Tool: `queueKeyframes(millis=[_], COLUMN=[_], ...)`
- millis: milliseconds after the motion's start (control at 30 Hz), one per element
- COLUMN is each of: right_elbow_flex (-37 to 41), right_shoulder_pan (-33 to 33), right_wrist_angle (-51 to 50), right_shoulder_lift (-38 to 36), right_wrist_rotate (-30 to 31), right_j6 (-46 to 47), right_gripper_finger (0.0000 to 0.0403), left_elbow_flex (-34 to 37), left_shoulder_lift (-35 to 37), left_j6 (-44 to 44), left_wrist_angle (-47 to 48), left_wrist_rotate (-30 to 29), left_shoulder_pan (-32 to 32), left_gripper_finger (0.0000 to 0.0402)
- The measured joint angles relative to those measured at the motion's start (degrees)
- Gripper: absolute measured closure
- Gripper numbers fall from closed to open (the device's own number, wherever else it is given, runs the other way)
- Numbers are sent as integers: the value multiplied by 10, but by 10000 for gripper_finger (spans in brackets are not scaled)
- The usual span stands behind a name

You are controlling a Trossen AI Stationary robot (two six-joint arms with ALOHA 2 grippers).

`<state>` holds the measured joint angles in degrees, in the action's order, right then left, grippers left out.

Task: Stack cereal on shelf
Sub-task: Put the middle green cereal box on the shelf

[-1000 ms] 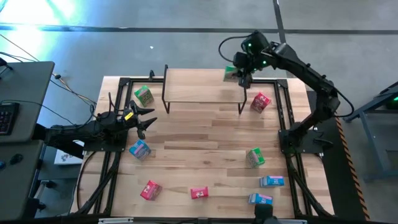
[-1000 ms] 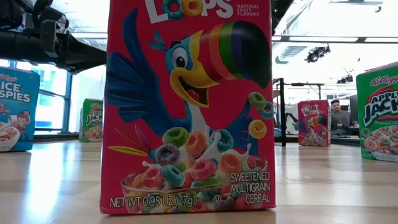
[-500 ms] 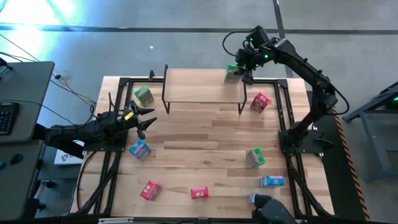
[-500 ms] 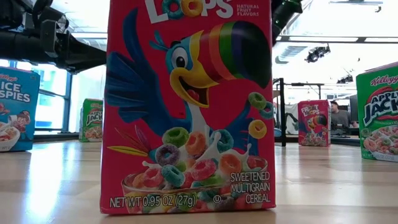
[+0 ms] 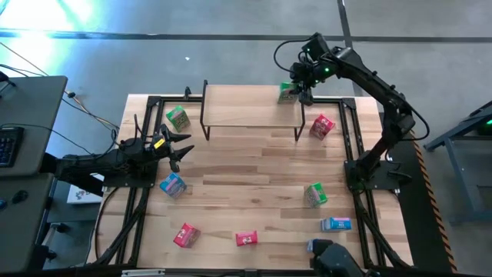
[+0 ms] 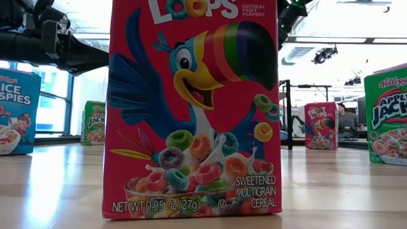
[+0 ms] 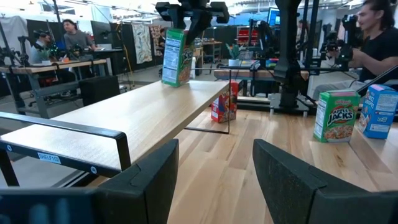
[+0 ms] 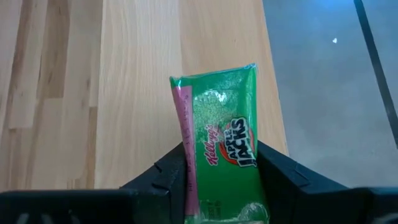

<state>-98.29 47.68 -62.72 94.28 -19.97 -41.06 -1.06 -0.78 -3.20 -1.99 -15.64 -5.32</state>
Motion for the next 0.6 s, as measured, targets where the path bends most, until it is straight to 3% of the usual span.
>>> queueKeyframes(millis=[267, 600], right_elbow_flex=[0, 0], right_shoulder_pan=[3, 5], right_wrist_angle=[3, 15], right_shoulder_lift=[10, 11], right_wrist_rotate=[-1, 0], right_j6=[-4, -11], right_gripper_finger=[225, 221], left_elbow_flex=[0, 0], left_shoulder_lift=[0, 0], left_j6=[0, 0], left_wrist_angle=[0, 0], left_wrist_rotate=[0, 0], left_shoulder_pan=[0, 0], left_gripper_finger=[204, 204])
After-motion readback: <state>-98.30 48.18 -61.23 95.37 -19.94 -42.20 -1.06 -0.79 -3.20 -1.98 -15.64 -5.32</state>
